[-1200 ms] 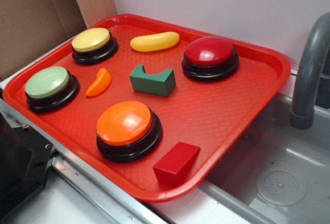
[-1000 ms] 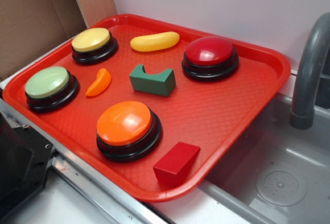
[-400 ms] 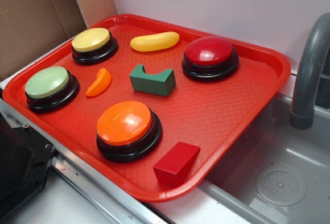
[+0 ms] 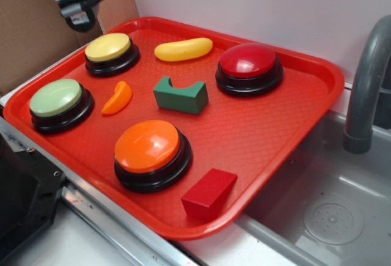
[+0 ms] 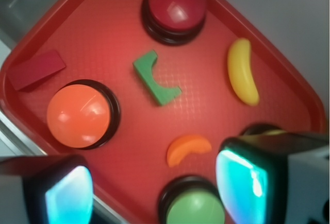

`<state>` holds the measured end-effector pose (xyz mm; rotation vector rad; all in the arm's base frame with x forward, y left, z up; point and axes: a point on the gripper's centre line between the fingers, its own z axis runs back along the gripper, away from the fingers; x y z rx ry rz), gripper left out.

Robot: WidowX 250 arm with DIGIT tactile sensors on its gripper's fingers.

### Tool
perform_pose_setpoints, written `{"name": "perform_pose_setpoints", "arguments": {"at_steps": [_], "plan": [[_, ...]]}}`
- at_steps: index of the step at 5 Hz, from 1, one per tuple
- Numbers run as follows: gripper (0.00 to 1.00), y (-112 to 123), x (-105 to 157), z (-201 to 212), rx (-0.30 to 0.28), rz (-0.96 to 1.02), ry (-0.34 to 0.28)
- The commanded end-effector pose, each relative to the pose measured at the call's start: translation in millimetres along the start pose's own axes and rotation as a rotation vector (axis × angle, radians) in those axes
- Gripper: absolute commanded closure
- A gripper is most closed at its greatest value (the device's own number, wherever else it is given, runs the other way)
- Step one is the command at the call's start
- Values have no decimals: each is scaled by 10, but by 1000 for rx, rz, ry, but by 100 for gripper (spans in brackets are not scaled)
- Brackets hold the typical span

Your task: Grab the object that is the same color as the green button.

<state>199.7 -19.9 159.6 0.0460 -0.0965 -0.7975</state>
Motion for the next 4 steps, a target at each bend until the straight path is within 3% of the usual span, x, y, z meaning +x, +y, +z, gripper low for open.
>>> {"name": "perform_pose_setpoints", "arguments": {"at_steps": [1,2,4], "plan": [[0,94,247,-403,17,-158,-15],[0,143,256,-722,12,-184,29],[0,106,441,-1093,-14,-278,59]]}}
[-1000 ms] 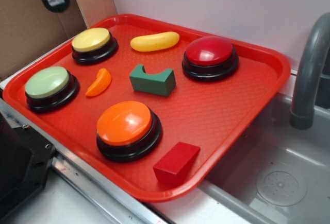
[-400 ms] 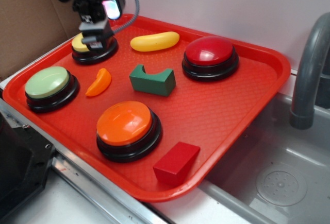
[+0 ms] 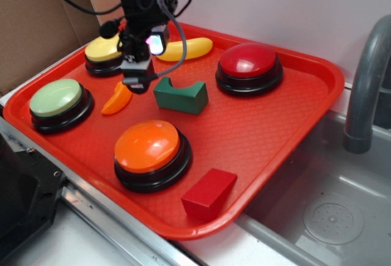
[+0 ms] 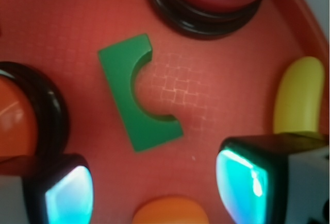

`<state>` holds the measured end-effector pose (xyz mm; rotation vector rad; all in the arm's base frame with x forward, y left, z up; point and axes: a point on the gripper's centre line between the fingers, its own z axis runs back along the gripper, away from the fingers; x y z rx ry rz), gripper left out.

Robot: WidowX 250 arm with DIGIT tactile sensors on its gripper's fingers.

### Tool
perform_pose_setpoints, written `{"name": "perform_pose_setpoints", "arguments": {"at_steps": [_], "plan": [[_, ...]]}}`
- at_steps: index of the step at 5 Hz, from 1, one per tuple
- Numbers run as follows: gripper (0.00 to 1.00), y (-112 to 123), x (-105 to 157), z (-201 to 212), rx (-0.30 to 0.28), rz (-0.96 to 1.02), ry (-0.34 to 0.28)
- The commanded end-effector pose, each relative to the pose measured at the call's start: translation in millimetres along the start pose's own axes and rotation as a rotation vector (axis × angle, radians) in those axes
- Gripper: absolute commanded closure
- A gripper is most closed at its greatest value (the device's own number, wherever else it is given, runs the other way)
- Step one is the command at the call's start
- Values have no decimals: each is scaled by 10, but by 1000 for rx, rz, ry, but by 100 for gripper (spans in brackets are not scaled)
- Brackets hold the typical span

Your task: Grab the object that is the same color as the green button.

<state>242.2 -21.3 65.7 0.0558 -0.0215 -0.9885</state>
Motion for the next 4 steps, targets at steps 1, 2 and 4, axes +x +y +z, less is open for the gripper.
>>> {"name": "perform_pose_setpoints", "arguments": {"at_steps": [1,2,4], "plan": [[0,-88,288,-167,25,-109,7],[0,-107,218,-173,53,-101,7],[100,-123,192,-168,70,-12,27]]}}
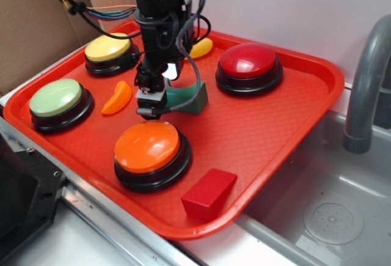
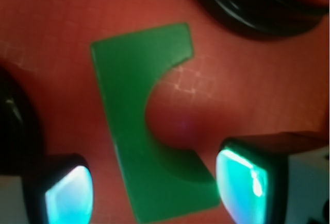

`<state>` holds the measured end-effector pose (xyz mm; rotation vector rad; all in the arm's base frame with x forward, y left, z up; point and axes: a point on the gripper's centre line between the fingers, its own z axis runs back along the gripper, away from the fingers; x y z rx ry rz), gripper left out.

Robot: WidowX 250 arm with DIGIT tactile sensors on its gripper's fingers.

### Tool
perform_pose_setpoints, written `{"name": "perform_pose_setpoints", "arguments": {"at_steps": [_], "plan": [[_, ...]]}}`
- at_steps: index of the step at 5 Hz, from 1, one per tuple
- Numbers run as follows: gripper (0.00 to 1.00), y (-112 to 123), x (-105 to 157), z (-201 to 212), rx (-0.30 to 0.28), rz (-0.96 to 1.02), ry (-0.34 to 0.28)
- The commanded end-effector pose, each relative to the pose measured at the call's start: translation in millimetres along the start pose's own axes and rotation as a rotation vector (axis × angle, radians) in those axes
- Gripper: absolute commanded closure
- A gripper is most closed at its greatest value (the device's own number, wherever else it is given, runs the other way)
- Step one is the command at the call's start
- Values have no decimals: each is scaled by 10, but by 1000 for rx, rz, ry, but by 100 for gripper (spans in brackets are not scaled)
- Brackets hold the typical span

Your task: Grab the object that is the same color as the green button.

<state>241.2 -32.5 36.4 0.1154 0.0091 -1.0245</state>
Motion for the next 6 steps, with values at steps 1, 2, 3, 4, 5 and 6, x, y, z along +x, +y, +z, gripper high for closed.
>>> {"name": "perform_pose_setpoints", "arguments": {"at_steps": [1,2,3,4,5,6], "plan": [[100,-36,127,154,25,52,-6],[100,-51,130,170,14,71,5],[100,-76,114,258,5,112,53],[100,-143,-56,758,59,305,46],[100,-144,-299,1244,66,552,96],[100,-247,-501,1700,134,804,148]]}}
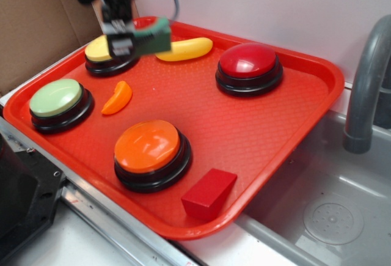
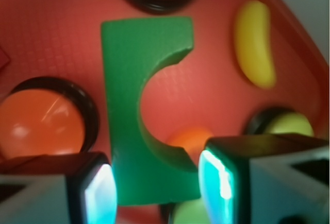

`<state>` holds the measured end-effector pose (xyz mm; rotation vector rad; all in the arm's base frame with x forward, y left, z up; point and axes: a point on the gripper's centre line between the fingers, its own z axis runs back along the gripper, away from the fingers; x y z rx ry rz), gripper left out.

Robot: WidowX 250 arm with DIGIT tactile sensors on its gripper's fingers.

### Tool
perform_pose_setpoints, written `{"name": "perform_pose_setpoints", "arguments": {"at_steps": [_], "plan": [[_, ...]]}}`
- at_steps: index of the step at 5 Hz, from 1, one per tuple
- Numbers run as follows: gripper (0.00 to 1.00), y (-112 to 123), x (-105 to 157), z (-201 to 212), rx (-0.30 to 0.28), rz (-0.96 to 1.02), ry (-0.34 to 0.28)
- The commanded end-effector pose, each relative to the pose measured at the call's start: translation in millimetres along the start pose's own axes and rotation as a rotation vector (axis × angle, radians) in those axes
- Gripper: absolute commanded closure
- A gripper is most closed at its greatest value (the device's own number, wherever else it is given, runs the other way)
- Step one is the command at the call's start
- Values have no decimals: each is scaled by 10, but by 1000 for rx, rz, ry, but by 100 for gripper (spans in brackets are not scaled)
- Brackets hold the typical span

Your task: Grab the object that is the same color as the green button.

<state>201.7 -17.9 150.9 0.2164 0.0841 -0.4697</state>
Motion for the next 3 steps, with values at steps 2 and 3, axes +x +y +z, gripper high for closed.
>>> {"name": "perform_pose_setpoints", "arguments": {"at_steps": [2,3], "plan": [[100,-136,-466,963,65,589,-3],[100,-133,-404,929,-19,598,12]]}}
